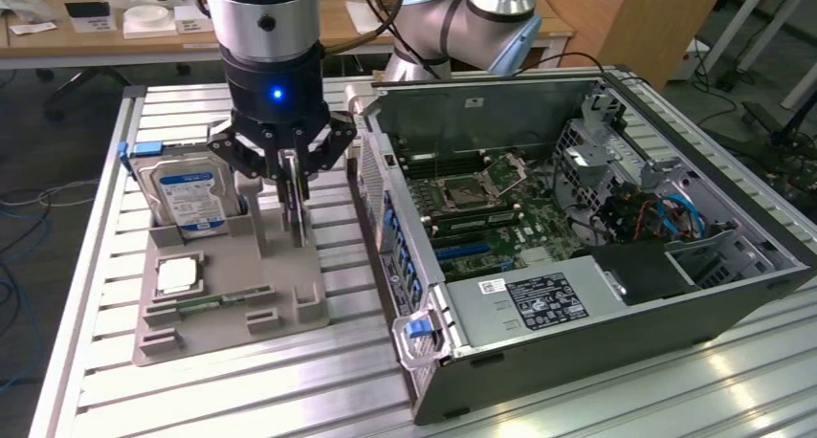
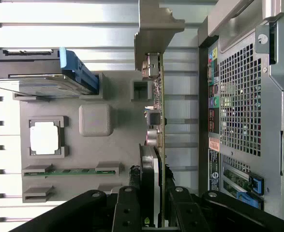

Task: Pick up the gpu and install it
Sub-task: 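Pick up the gpu and move the gpu toward the slot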

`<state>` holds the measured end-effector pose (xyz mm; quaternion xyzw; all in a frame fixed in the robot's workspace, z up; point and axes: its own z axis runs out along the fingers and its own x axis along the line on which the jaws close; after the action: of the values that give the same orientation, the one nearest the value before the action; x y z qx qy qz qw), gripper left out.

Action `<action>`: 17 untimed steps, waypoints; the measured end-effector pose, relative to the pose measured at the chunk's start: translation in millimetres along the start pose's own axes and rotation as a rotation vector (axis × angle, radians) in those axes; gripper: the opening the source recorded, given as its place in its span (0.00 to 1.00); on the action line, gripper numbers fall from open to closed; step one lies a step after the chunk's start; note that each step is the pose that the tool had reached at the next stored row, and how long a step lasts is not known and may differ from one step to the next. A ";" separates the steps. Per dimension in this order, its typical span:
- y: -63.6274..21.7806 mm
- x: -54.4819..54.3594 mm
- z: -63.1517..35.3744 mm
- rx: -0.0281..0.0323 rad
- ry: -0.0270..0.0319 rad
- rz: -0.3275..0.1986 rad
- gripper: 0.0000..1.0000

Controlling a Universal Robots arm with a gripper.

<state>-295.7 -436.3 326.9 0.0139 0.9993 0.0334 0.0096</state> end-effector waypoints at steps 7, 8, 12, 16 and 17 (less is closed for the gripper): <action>0.0 0.0 0.0 0.0000 0.0000 0.000 0.28; 0.0 0.0 0.0 0.0000 0.0000 0.000 0.28; 0.0 0.0 0.0 0.0000 0.0000 0.000 0.28; 0.0 0.0 0.0 0.0000 0.0000 0.000 0.28; 0.0 0.0 0.0 0.0000 0.0000 0.000 0.28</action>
<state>-295.7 -436.3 327.0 0.0139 0.9993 0.0334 0.0096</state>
